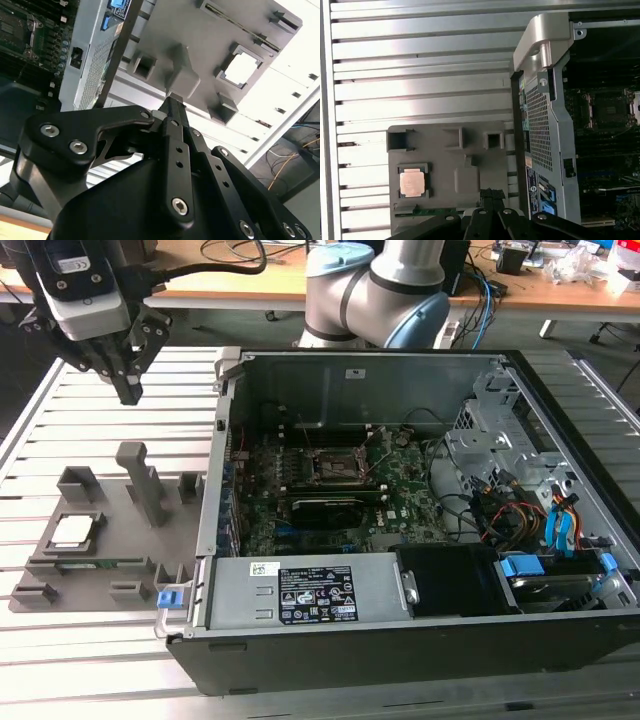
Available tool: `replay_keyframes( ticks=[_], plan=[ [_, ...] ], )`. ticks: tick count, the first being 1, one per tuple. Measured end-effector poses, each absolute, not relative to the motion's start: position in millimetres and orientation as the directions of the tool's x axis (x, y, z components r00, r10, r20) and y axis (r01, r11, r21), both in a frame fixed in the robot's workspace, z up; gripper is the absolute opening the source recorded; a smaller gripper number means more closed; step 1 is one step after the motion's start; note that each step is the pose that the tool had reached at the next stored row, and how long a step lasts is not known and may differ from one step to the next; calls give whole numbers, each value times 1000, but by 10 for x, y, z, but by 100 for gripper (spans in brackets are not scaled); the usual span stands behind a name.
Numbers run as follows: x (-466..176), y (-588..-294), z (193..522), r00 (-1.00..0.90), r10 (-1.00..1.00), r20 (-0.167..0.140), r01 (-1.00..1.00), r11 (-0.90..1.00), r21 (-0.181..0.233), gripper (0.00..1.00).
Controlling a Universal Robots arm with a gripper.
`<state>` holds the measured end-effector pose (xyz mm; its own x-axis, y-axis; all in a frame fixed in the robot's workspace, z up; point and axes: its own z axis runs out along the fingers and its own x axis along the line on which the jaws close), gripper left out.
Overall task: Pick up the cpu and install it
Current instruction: 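Reach for the cpu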
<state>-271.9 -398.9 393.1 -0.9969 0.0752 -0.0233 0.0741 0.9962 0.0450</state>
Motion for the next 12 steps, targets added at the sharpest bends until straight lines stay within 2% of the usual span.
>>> replay_keyframes(
  ticks=[12],
  plan=[
    [-3095, -3988, 3928, -997, 75, -23, 74, 996, 45, 11]
  ],
)
